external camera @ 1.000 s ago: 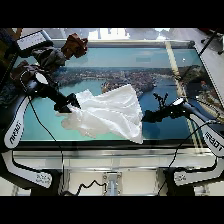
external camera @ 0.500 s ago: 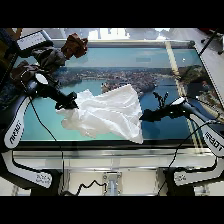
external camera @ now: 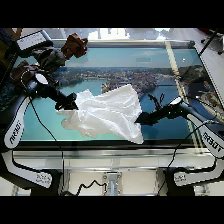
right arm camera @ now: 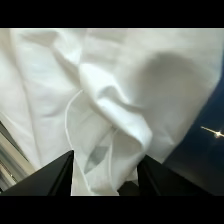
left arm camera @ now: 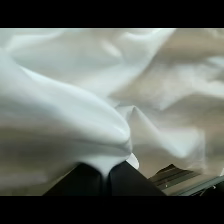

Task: Fold the shirts.

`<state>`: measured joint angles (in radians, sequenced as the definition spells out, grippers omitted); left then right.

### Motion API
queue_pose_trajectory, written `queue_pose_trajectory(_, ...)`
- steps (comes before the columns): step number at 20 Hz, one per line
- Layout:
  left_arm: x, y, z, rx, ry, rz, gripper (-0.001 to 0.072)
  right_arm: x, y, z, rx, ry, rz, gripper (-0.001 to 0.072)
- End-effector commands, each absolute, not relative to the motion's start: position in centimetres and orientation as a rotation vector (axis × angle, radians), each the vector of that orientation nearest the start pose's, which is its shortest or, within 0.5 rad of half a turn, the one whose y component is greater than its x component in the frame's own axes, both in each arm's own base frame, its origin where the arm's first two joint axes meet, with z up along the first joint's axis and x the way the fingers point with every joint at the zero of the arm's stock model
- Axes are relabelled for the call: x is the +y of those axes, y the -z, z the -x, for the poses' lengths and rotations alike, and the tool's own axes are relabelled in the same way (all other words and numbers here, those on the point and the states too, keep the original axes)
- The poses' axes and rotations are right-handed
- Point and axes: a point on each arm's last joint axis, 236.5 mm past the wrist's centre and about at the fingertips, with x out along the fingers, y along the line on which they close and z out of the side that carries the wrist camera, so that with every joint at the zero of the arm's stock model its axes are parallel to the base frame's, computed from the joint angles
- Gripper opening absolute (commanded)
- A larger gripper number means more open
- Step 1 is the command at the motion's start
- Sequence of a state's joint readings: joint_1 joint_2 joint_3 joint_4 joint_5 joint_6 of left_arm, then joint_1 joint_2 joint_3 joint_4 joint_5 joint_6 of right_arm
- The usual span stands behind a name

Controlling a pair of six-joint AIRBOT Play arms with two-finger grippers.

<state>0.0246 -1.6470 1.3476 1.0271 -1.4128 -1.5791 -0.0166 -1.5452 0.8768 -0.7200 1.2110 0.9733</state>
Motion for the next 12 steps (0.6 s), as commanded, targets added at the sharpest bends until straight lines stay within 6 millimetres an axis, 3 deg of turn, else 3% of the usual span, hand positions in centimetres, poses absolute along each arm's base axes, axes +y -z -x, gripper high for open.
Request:
queue_pose_trajectory(1, -11.2, 4.5, -37.4, 1.671, 0.310, 0.539, 0.0019, 17.9, 9.9, -29.9, 1.529, -0.724, -0.470, 0.0438)
queue_pose_trajectory(2, -11.2, 4.5, -37.3, 1.675, 0.317, 0.534, 0.0019, 18.2, 10.3, -30.0, 1.529, -0.709, -0.449, 0.0420)
queue_pose_trajectory(4, -11.2, 4.5, -37.2, 1.674, 0.333, 0.520, 0.0019, 18.0, 11.1, -30.2, 1.522, -0.683, -0.388, 0.0031)
queue_pose_trajectory(9, -11.5, 4.3, -37.4, 1.647, 0.405, 0.480, 0.0019, 15.3, 11.8, -32.4, 1.463, -0.600, -0.347, 0.0023)
queue_pose_trajectory(12, -11.9, 3.4, -39.1, 1.572, 0.428, 0.479, 0.0018, 12.0, 8.5, -36.9, 1.343, -0.545, -0.346, 0.0023)
